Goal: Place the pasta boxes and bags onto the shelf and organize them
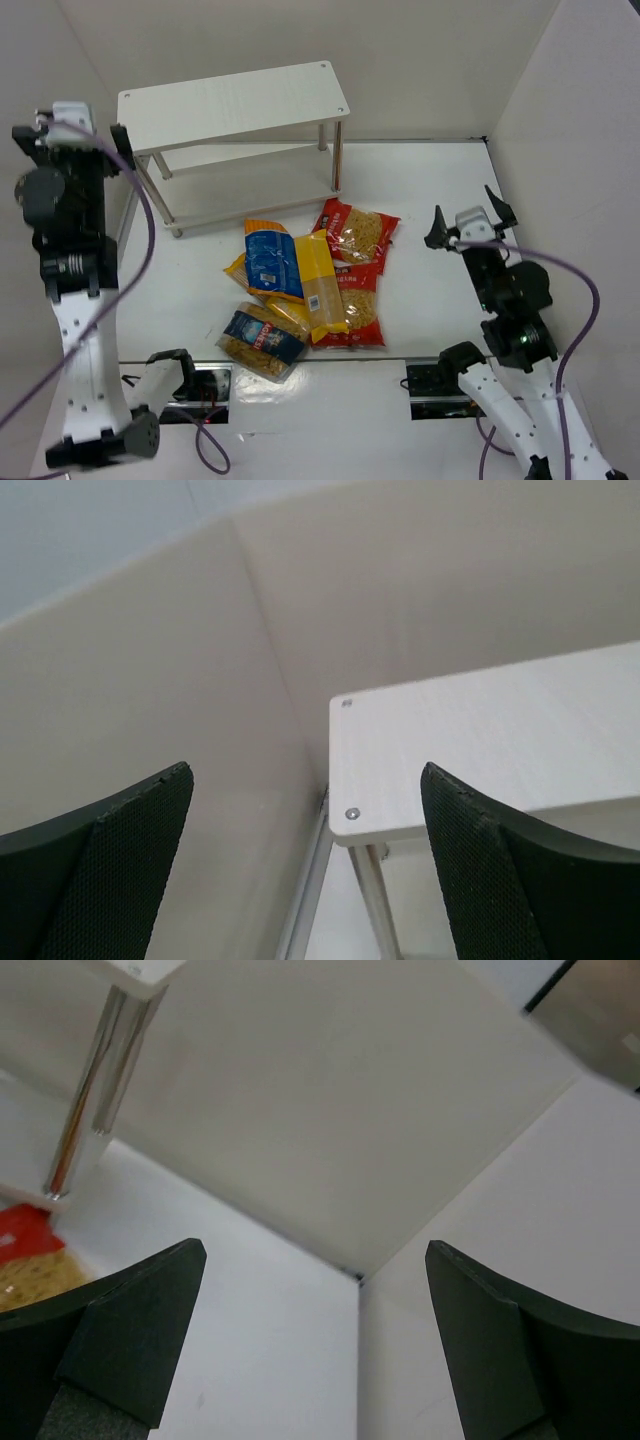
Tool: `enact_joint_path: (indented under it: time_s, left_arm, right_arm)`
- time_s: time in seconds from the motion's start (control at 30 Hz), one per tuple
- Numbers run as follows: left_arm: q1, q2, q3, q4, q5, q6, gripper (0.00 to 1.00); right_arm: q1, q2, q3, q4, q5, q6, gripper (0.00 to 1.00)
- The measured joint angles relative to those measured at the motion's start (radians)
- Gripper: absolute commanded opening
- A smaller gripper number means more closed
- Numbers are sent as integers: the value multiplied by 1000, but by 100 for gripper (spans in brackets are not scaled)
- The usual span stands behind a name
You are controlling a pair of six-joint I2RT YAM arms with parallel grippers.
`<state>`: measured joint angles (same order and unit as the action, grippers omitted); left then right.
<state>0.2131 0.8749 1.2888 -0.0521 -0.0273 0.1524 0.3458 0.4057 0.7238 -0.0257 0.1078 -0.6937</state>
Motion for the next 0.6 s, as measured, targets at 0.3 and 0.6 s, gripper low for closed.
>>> enact_joint_path:
  time_s: [0.3,0.6]
  left_arm:
    - [14,523,399,-515,-32,13,100]
    - [19,259,21,-621,35,-27,100]
  right_arm:
    - [-10,609,464,-522,80,218,99]
    - [-77,945,601,-891,-266,332,99]
